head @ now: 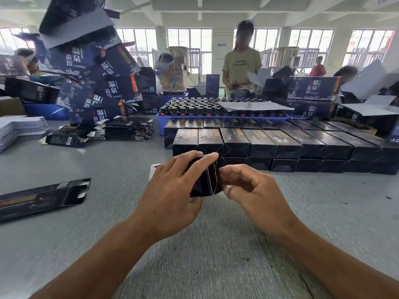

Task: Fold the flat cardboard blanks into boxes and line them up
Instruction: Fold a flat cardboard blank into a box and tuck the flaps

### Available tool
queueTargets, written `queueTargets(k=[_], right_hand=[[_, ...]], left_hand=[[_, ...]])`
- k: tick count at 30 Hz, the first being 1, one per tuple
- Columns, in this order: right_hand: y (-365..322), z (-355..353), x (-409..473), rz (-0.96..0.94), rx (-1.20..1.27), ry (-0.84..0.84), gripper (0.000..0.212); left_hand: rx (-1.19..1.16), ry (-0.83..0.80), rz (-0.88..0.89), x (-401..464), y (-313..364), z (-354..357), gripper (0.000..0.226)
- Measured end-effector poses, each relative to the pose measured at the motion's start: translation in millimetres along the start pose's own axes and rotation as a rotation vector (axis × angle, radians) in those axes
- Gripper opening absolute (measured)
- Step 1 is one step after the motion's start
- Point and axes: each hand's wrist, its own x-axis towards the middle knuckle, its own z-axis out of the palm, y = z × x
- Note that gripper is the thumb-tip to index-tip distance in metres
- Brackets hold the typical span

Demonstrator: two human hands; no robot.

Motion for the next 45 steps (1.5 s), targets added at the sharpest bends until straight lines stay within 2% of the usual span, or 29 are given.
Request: queueTargets(k=[3,7,10,12,15,20,23,29,31,34,37,41,43,45], right_hand=[[0,0,2,0.035,0.084,0.046,0.013],[3,-3,5,0.147,0.232,-0.001,0.020],[3,-2,5,0.182,0.304,-0.016,0.015],[3,-2,5,0.170,0.303,0.004,0.008],[3,-2,5,0.134,0.248,0.041,0.012],[2,-4,5,0.113,0.208,0.045,0.005],[0,-5,4,0.111,0.194,0.024,0.015],[-2,0,-1,0.077,0.057,-0.042,0.070],[-2,2,-1,0.075,0.030,-0.042,0.069],[-3,2,2,0.086,0.119,0.046,0.050],[0,-3,7,0.188,0.292,0.129,0.040],[7,-9,11,0.285,0.375,0.121,0.037],[7,-7,11,0.303,0.404,0.082,0.036],[7,-4,10,0.311,0.444,0.028,0.040]], left_hand=[[-0.023,-0.001,0.000,-1,1,0,0.103],[-0.051,-0.016,0.005,-1,6,3,0.103],[-0.063,-0.016,0.006,-1,6,3,0.099],[-0.067,-0.020,0.013,-1,7,2,0.098],[-0.071,-0.015,0.025,-1,10,3,0.098],[-0.082,-0.010,0.025,-1,10,3,0.099],[-0.092,-0.012,0.017,-1,9,3,0.098],[-0.091,-0.031,0.041,-2,10,6,0.099],[-0.083,-0.014,0.060,-1,10,8,0.097],[-0.074,0.033,0.074,0,11,9,0.098],[-0.094,0.130,-0.031,1,11,9,0.097],[-0.253,0.326,-0.337,4,6,7,0.070],[-0.387,0.374,-0.486,7,1,5,0.066],[-0.641,0.383,-0.610,10,-5,3,0.062]])
